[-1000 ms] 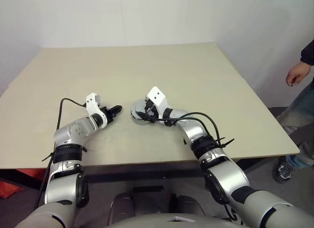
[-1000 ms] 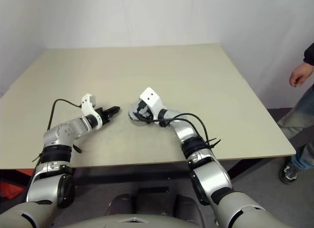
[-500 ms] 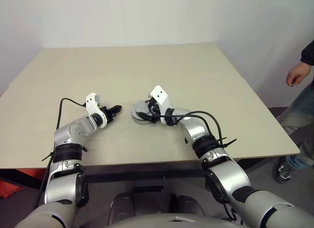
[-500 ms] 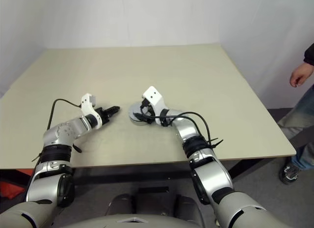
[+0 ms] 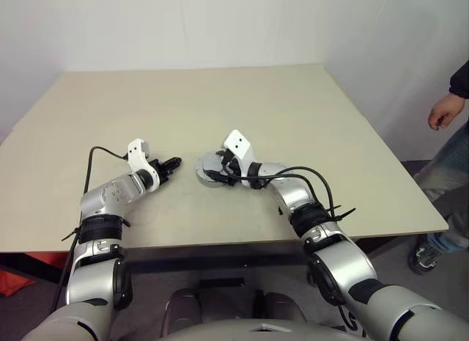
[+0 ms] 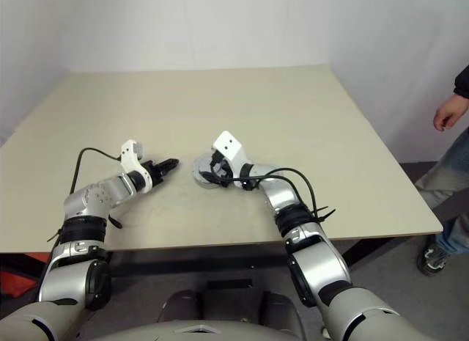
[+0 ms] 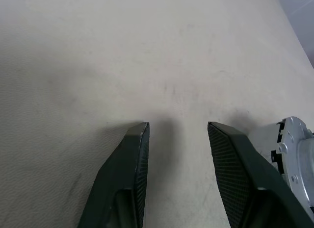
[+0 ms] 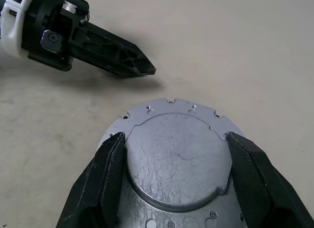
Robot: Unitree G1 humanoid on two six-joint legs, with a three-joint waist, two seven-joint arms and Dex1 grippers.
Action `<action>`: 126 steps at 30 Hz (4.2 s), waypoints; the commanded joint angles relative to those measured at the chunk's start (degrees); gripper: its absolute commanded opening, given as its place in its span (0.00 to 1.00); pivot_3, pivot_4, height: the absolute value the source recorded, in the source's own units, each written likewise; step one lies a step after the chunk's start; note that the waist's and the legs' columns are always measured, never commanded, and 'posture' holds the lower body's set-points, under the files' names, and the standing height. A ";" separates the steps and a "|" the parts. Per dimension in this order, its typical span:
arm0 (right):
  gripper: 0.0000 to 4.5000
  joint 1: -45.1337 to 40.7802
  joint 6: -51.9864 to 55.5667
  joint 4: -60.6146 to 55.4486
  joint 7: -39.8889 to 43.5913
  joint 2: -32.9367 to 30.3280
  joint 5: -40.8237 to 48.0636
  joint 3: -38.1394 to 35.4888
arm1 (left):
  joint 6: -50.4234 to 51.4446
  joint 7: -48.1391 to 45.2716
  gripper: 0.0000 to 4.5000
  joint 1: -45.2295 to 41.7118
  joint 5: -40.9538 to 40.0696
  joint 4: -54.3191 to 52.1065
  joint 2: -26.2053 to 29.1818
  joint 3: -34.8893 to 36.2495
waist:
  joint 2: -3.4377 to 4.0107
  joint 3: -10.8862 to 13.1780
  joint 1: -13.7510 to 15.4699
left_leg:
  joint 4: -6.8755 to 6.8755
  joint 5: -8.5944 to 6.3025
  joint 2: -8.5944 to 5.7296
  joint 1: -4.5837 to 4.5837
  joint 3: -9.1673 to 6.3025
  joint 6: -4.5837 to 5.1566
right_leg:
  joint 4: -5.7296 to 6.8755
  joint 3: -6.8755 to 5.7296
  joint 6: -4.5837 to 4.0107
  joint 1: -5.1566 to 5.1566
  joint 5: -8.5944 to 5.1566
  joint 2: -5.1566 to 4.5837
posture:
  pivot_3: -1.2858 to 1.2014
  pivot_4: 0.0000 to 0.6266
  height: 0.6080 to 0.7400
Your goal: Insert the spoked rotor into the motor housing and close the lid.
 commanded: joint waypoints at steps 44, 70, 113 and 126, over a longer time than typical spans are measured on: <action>0.71 -0.48 0.39 -1.44 -0.72 1.17 1.70 -1.72 | 0.12 1.53 0.45 0.99 0.19 -0.91 0.81 0.83 | 0.00 0.00 -0.03 | -0.01 0.00 0.00 -0.02 0.00 -0.01 | 0.01 0.00 0.00 -0.03 0.00 0.00 | 0.52 0.00 1.00; 0.71 -0.74 -0.42 4.93 -2.06 0.00 0.09 -1.22 | 1.24 2.03 0.45 1.59 -1.03 -3.20 0.38 0.62 | 0.00 0.00 0.02 | 0.00 0.00 -0.01 0.23 0.00 0.00 | 0.00 0.01 0.01 0.20 0.00 0.00 | 0.52 0.00 1.00; 0.71 0.28 6.91 4.04 -1.35 -3.97 -3.97 4.60 | 17.39 6.61 0.45 -6.80 -12.33 -8.00 -9.09 2.49 | 0.00 -0.02 1.50 | -0.06 -0.02 -0.06 0.66 0.03 0.03 | -0.06 0.07 0.43 0.58 -0.25 -0.04 | 0.52 0.00 1.00; 0.71 -0.05 6.18 4.33 -2.44 -3.81 -3.85 4.52 | 17.34 6.17 0.01 -6.36 -9.67 -2.90 -10.57 0.00 | 0.01 -0.03 1.46 | -0.08 -0.02 -0.07 0.69 0.00 0.03 | -0.08 0.08 0.47 0.60 -0.27 -0.03 | 0.52 0.00 1.00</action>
